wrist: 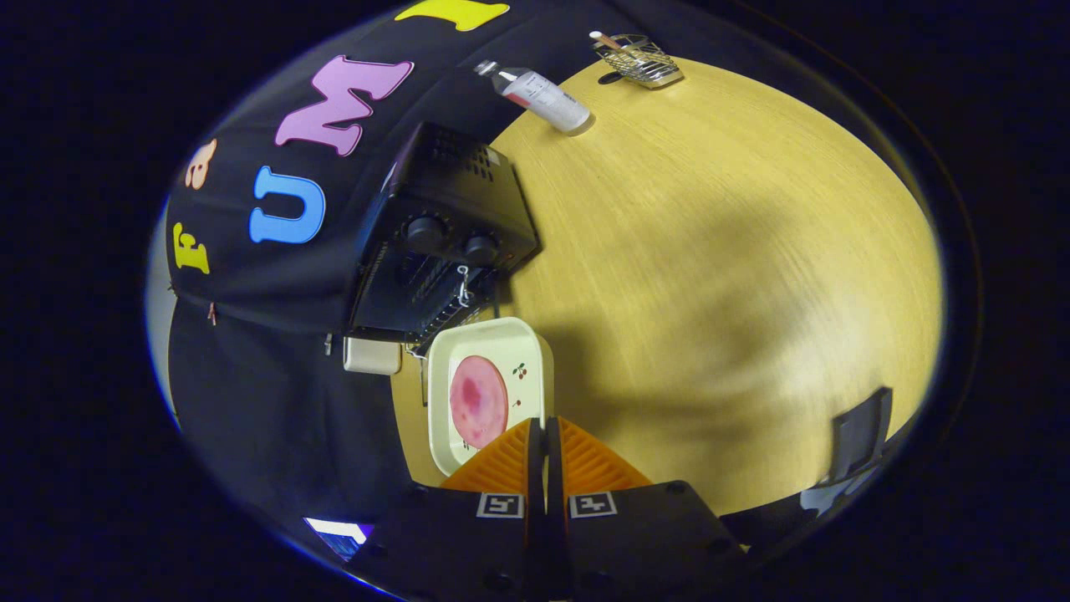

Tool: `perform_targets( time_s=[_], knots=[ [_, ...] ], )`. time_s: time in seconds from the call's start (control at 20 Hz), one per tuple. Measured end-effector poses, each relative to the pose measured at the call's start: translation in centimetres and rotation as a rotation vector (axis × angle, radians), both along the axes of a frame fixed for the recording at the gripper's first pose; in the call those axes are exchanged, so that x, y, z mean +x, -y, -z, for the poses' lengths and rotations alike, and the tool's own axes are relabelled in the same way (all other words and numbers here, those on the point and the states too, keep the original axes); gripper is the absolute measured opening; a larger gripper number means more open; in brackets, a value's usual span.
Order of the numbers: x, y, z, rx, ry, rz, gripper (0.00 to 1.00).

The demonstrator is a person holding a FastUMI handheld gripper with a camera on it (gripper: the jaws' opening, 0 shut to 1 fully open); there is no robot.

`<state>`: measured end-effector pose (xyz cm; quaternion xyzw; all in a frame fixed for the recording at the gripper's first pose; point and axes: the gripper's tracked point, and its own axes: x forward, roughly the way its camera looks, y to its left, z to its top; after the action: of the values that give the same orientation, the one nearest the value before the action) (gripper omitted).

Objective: Open the toaster oven, put the food inside, and close the toaster oven door.

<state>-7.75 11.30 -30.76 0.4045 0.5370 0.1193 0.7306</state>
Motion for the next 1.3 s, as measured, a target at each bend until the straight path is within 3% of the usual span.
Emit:
perform_targets(
  time_s=[0.2, 0.5, 1.05, 1.3],
  knots=[
    [0.6, -5.8, -0.7, 0.027, -0.003, 0.073, 0.06],
    [4.7, -12.8, -0.8, 0.074, -0.018, 0.241, 0.06],
    [13.1, -17.1, -0.4, 0.079, -0.105, 0.665, 0.06],
    [14.6, -17.7, 1.7, 0.031, -0.163, 0.82, 0.06]
  ],
)
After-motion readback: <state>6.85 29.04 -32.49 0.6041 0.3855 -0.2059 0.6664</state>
